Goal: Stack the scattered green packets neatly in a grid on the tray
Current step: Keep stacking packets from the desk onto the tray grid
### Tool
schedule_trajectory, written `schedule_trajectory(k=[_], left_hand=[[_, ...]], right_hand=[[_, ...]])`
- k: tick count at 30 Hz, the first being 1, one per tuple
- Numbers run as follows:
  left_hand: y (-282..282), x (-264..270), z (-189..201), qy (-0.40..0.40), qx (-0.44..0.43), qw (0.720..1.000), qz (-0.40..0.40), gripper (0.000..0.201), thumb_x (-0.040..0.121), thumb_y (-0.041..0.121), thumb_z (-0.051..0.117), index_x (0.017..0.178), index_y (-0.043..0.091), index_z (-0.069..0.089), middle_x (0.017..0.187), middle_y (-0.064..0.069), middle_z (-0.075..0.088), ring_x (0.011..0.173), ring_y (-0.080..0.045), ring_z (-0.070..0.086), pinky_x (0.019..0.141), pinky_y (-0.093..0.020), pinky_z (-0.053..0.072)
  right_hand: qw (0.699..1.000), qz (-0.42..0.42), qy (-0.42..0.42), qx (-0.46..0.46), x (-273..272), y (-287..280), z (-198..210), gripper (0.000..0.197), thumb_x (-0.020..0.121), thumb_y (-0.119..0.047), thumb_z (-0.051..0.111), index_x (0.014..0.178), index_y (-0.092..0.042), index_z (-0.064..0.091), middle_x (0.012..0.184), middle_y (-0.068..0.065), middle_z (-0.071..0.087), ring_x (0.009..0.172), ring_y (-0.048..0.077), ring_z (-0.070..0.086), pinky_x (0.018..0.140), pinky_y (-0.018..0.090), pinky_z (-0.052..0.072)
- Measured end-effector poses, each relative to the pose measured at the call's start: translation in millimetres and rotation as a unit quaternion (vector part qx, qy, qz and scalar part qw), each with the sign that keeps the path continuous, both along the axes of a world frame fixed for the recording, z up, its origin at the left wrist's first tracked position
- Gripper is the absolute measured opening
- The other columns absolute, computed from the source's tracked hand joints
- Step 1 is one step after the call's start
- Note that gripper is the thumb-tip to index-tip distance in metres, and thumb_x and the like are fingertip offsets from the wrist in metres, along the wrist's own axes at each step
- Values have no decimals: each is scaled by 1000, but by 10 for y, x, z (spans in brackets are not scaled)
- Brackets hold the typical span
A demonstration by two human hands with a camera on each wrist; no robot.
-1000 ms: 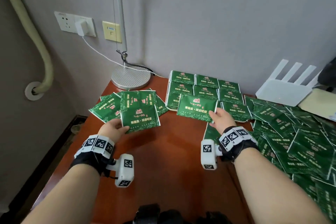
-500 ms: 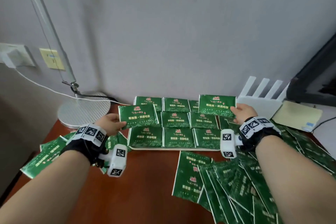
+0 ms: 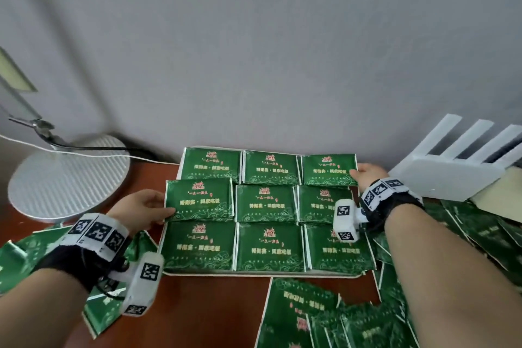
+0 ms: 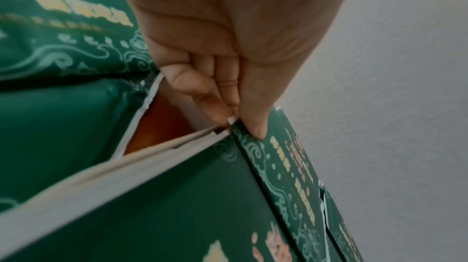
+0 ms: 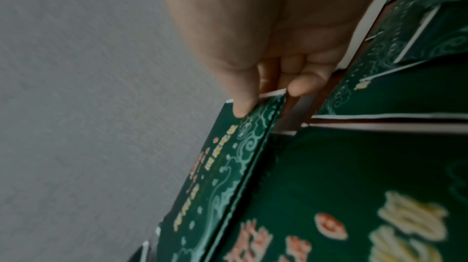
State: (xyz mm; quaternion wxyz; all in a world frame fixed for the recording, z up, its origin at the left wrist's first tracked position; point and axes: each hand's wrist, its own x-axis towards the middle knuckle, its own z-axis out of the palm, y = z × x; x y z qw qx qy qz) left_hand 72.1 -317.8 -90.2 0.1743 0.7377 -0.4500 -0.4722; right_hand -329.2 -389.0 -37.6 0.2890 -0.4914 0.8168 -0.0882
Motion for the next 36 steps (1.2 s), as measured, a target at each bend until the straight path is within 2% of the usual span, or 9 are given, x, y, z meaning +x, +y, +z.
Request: schedule_trajectory(k=[6,11,18,22,25,27,29,31,36], left_hand=[[-35,5,-35,8,-21,1000,13,9,85,8,63,86,15,57,81,-3,64,67,-16,57,56,-23,41],[-33,-14,-33,5,-19,1000,19,12,85,5,62,84,16,56,80,-3,63,66,-14,57,55,-22,41],[-47,-51,-39,-6,-21,1000,17,14,85,7,63,84,18,55,79,-1,62,67,-14,56,56,-21,42],[-30,-75,-28,-13,-28,999,19,10,85,8,63,88,15,56,79,-1,62,66,-14,56,57,-22,44],[-1,-94,22,-22,-37,999,21,10,85,11,63,93,13,57,80,-1,62,68,-14,58,59,-22,46],[43,-86,82,-39,-51,998,17,13,86,15,63,97,14,58,82,2,62,71,-13,58,65,-25,49],[128,-37,180,-82,-68,994,0,16,86,21,63,100,18,58,90,5,60,83,-14,57,79,-27,48],[267,64,290,-116,-79,990,-13,18,87,25,61,104,21,58,99,6,57,96,-15,57,87,-27,45],[807,596,453,-161,-79,984,17,26,84,28,64,109,19,62,107,-3,61,91,-21,60,80,-26,46]], right_hand=[[999,-21,-12,-28,21,-3,-145,33,95,-19,48,123,-3,57,119,16,62,100,31,60,92,37,45],[999,-29,-7,-28,34,-30,-181,31,96,-15,46,121,-4,59,120,16,62,108,34,57,95,37,44],[997,-55,-37,-33,-9,-57,-239,28,93,-10,46,114,-10,64,109,12,67,97,32,63,87,33,50],[993,-82,-68,-47,-44,-55,-238,36,89,-15,54,125,-10,56,120,12,62,106,30,60,97,37,45],[994,-80,-52,-50,-18,-2,-176,38,89,-15,54,127,-11,54,126,12,58,110,29,58,99,36,43],[996,-60,-37,-51,42,64,-104,34,91,-14,52,124,-9,56,124,13,60,108,30,58,96,33,45],[998,-26,-18,-57,138,150,-5,33,92,-15,51,125,-9,56,125,12,58,111,29,57,93,30,42],[997,17,-3,-74,265,254,120,34,92,-15,51,125,-10,55,130,12,55,115,29,53,94,30,40],[985,144,6,-98,813,642,472,28,92,-18,52,119,-15,59,128,7,55,101,22,56,86,28,42]])
